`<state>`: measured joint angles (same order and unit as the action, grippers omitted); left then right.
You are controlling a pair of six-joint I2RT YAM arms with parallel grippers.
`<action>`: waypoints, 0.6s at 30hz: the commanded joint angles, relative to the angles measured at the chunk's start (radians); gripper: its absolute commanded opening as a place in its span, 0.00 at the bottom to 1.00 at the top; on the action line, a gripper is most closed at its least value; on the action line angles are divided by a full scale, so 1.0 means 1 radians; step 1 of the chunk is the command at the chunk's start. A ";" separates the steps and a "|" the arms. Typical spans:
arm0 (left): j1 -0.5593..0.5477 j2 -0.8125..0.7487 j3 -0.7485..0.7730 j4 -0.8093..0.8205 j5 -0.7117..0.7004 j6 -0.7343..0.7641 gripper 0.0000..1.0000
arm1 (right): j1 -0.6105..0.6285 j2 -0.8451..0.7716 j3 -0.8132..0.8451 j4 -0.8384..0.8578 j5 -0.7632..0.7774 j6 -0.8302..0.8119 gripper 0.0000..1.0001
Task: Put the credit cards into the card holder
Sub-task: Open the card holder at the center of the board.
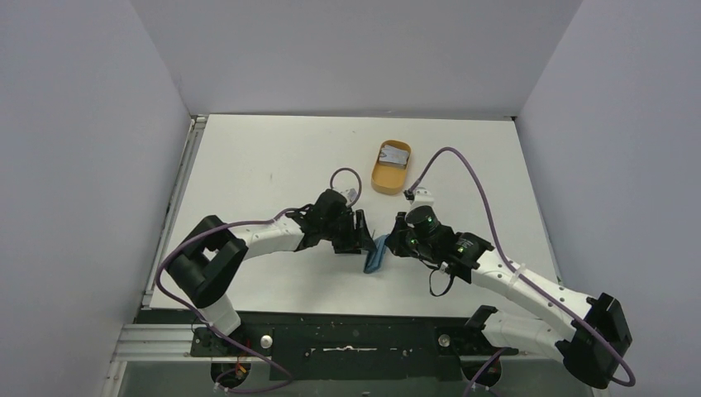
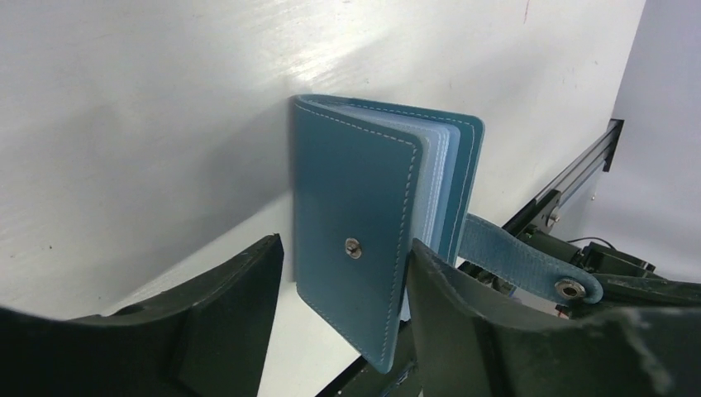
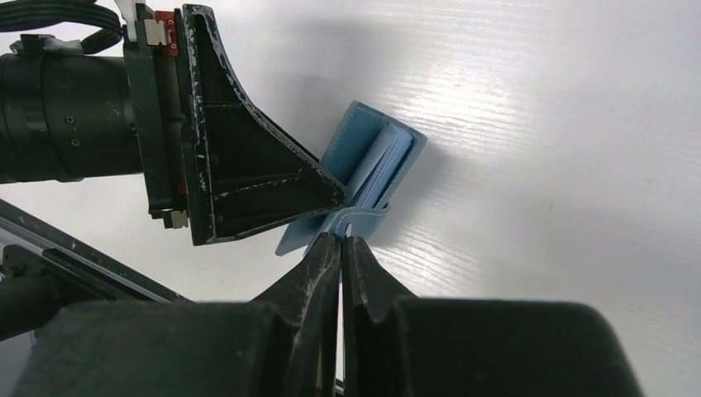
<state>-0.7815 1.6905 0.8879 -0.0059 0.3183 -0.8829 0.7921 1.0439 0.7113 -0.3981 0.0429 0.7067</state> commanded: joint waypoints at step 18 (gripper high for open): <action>-0.005 -0.019 -0.090 -0.058 -0.122 0.000 0.00 | -0.016 -0.094 -0.130 -0.040 0.121 0.118 0.00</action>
<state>-0.7837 1.6909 0.8421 -0.0628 0.2394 -0.8616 0.7841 0.9920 0.6079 -0.4534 0.1326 0.7761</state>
